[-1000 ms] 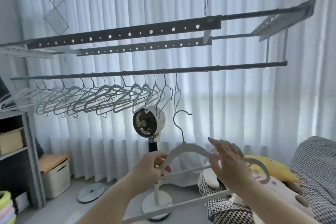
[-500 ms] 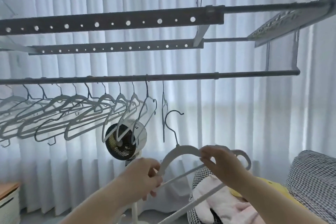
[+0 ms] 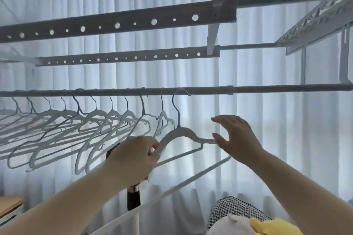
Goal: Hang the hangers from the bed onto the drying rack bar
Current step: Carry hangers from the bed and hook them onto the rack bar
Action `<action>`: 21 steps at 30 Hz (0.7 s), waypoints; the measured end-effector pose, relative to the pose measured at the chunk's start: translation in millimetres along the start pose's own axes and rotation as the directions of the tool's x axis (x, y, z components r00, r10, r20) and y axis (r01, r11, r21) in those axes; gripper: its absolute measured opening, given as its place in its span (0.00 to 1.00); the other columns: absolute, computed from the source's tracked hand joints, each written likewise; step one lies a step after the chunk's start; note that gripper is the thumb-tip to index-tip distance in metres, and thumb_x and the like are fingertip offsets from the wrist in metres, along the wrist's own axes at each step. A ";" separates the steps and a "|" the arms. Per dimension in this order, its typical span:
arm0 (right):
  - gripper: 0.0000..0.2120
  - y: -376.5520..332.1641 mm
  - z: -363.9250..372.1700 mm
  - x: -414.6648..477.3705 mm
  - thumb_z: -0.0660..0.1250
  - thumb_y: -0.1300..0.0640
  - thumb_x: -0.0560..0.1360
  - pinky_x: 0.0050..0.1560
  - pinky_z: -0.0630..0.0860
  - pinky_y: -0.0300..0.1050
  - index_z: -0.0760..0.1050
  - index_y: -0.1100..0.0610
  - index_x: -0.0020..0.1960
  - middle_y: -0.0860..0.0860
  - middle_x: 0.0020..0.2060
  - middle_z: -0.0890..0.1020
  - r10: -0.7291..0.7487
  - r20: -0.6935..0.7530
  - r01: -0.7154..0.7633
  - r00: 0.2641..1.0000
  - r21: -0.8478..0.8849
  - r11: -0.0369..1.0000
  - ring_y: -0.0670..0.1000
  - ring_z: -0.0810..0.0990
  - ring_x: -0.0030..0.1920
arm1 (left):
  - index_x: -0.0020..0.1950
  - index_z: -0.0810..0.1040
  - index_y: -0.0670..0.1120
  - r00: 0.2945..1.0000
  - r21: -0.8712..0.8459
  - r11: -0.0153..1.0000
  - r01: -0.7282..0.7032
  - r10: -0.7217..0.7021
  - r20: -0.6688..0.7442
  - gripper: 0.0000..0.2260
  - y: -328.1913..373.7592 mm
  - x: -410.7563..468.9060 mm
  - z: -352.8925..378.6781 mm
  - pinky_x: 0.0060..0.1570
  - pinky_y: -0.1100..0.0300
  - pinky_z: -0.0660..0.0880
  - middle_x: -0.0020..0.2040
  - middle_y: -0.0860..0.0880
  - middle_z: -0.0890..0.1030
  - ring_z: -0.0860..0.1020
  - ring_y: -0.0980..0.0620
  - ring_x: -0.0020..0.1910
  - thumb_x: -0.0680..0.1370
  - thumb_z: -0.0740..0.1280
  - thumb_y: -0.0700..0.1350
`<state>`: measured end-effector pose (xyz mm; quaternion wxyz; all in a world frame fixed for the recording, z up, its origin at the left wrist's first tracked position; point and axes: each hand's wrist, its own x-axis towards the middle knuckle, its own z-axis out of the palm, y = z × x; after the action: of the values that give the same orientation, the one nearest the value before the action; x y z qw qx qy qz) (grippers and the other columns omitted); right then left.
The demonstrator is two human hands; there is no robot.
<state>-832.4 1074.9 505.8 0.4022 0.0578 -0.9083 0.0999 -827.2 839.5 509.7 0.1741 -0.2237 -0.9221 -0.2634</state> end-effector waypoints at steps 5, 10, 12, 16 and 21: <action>0.22 36.9 -14.0 51.1 0.61 0.57 0.76 0.72 0.49 0.44 0.65 0.55 0.70 0.51 0.71 0.65 -0.011 -0.109 0.004 0.994 -0.066 0.998 0.53 0.58 0.72 | 0.53 0.77 0.47 0.989 0.280 0.960 0.030 0.012 -0.149 0.10 33.6 41.1 6.3 0.43 0.59 0.73 0.43 0.48 0.80 0.76 0.48 0.39 0.79 0.57 0.45; 0.26 67.8 -16.3 88.3 0.57 0.56 0.78 0.74 0.40 0.49 0.54 0.53 0.74 0.50 0.75 0.54 -0.033 -0.039 0.024 0.999 -0.210 0.977 0.52 0.48 0.75 | 0.53 0.76 0.43 0.973 0.282 0.945 0.163 -0.107 -0.206 0.09 54.5 81.7 18.9 0.45 0.55 0.77 0.45 0.44 0.81 0.79 0.46 0.40 0.79 0.58 0.43; 0.26 77.3 -13.1 98.2 0.56 0.56 0.78 0.74 0.41 0.50 0.52 0.54 0.74 0.50 0.74 0.54 -0.012 0.011 0.014 1.000 -0.234 0.972 0.53 0.49 0.75 | 0.54 0.76 0.42 0.964 0.274 0.936 0.223 -0.169 -0.207 0.09 56.8 96.1 22.1 0.45 0.55 0.78 0.45 0.43 0.81 0.80 0.45 0.39 0.78 0.59 0.41; 0.25 88.4 -3.4 105.6 0.55 0.55 0.78 0.74 0.43 0.50 0.52 0.58 0.73 0.51 0.74 0.53 -0.040 0.054 0.053 0.998 -0.286 0.957 0.54 0.51 0.74 | 0.54 0.75 0.41 0.947 0.316 0.899 0.303 -0.246 -0.208 0.09 52.0 119.1 30.9 0.48 0.53 0.79 0.45 0.43 0.80 0.80 0.44 0.42 0.77 0.59 0.38; 0.26 94.9 -1.3 106.2 0.55 0.54 0.78 0.74 0.42 0.50 0.51 0.57 0.73 0.50 0.75 0.51 -0.090 0.053 0.102 0.995 -0.289 0.952 0.54 0.49 0.75 | 0.41 0.69 0.44 0.923 0.238 0.896 0.375 -0.339 -0.180 0.08 45.4 136.8 44.7 0.38 0.57 0.80 0.29 0.47 0.75 0.77 0.50 0.26 0.77 0.55 0.35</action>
<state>-920.1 1165.0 572.6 0.3929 0.0438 -0.9168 -0.0559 -928.2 943.1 552.5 0.2129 -0.0066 -0.9607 -0.1781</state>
